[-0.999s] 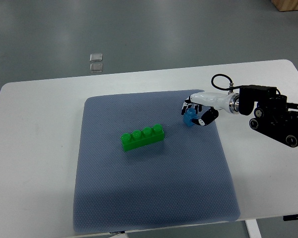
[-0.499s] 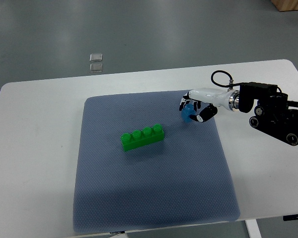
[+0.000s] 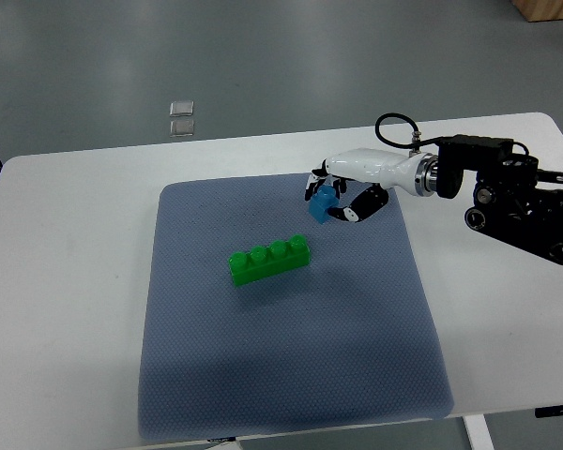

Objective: Stack blue block on green block with right hand
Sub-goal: 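Lift the blue block and carry it over the green block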

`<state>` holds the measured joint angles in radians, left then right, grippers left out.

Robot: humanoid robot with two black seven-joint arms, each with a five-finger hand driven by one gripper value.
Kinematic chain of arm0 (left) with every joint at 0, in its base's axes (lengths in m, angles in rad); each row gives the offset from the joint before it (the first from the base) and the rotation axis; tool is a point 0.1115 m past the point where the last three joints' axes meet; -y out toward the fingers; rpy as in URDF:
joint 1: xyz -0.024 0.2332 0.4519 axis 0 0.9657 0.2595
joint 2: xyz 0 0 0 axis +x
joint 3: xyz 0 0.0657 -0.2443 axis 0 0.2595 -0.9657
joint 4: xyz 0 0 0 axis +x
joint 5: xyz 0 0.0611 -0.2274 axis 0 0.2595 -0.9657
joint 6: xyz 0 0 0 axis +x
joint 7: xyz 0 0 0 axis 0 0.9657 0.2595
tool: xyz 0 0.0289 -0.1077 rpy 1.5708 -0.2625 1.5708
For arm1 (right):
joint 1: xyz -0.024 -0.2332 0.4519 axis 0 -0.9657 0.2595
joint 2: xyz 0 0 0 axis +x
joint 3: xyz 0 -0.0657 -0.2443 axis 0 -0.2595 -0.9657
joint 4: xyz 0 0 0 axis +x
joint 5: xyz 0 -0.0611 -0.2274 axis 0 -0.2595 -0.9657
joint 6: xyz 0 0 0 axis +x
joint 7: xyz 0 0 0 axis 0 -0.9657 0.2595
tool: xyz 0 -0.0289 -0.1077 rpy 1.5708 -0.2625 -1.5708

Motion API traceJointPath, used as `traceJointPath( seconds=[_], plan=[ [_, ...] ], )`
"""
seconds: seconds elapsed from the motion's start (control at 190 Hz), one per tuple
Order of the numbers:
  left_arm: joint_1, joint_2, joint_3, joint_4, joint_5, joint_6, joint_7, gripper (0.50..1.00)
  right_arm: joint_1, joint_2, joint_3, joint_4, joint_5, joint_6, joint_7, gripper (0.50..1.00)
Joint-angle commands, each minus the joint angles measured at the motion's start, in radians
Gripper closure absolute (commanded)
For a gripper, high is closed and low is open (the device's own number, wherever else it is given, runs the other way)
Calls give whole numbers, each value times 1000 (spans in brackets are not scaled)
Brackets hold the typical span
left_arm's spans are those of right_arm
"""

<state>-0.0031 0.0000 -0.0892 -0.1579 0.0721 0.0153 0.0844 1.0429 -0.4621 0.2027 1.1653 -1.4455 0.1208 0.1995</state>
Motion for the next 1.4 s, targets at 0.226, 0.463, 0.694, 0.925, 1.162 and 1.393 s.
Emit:
traceJointPath(
  seconds=[0.226, 0.463, 0.694, 0.925, 1.162, 1.393],
  plan=[
    [0, 0, -1, 1, 0, 0, 0, 500, 5, 28, -2, 88, -1, 10, -2, 1000],
    [0, 0, -1, 1, 0, 0, 0, 500, 16, 66, -26, 74, -13, 8, -3, 1000],
    [0, 0, 0, 1, 0, 0, 0, 500, 26, 86, -32, 37, -16, 5, -5, 1000],
    [0, 0, -1, 0, 0, 0, 0, 500, 37, 112, -68, 11, -19, 3, -6, 1000],
    [0, 0, 0, 0, 0, 0, 0, 500, 32, 112, -69, -26, -21, 3, -6, 998],
    [0, 0, -1, 0, 0, 0, 0, 500, 31, 114, -71, -26, -26, 5, -6, 996]
  ],
)
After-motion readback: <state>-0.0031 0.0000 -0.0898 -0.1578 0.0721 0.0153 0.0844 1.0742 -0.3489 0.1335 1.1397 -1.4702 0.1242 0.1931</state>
